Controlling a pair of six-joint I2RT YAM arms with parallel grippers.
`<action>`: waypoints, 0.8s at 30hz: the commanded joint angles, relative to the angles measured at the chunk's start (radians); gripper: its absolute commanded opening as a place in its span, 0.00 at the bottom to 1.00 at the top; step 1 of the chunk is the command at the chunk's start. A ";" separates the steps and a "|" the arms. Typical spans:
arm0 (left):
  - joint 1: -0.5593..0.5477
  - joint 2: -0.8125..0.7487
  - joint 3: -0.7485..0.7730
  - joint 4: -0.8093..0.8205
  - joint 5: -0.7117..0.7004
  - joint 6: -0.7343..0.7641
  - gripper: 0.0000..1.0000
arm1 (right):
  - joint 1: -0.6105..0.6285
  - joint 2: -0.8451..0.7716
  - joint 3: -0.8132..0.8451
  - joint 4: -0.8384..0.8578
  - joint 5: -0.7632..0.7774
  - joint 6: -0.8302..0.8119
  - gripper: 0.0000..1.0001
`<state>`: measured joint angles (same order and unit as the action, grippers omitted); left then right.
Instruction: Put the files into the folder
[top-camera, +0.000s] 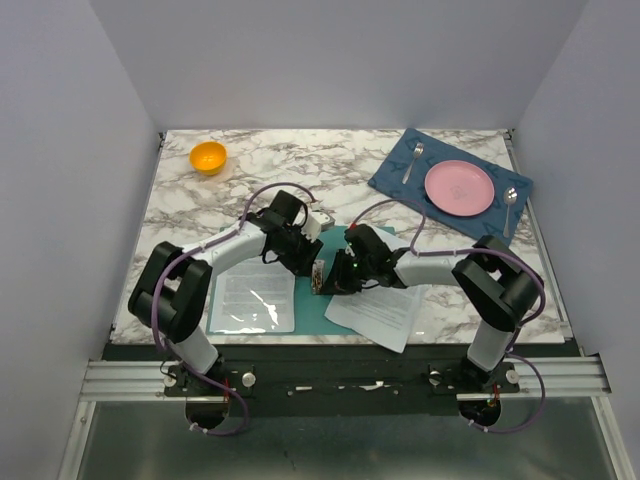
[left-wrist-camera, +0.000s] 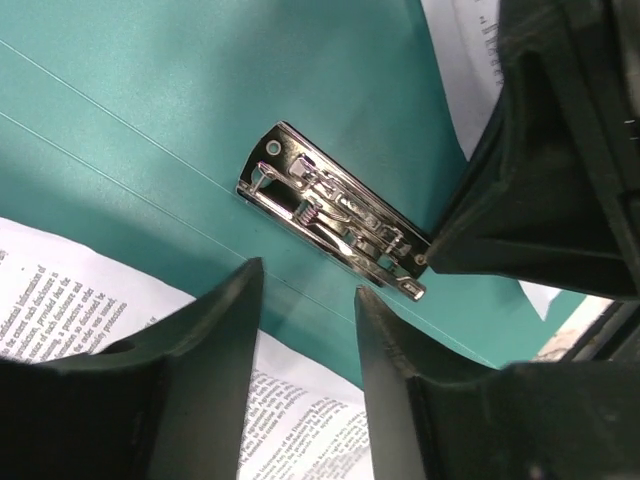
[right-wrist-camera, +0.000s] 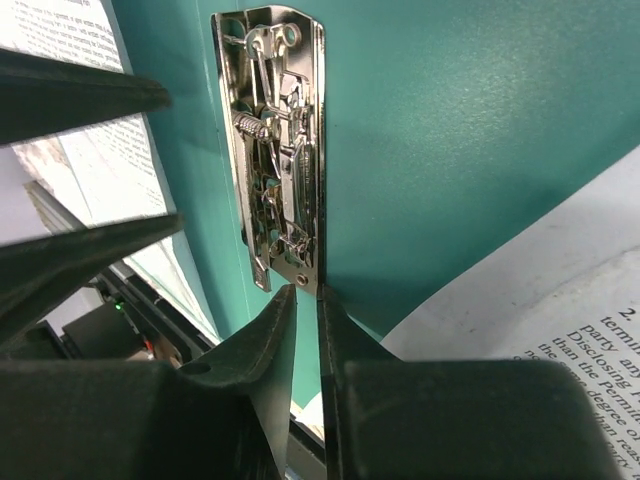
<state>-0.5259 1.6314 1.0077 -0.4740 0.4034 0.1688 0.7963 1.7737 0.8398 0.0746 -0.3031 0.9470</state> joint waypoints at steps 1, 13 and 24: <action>-0.008 0.042 0.031 0.017 -0.037 -0.006 0.47 | -0.005 0.041 -0.054 0.014 0.024 0.047 0.22; -0.042 0.163 0.081 0.034 -0.141 0.017 0.33 | -0.022 0.116 -0.038 0.030 0.033 0.090 0.18; -0.020 0.116 0.144 -0.006 -0.192 0.014 0.36 | -0.117 0.190 -0.022 0.025 0.025 0.070 0.16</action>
<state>-0.5579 1.7969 1.1278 -0.4534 0.2493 0.1787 0.7162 1.8786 0.8520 0.2310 -0.3958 1.0695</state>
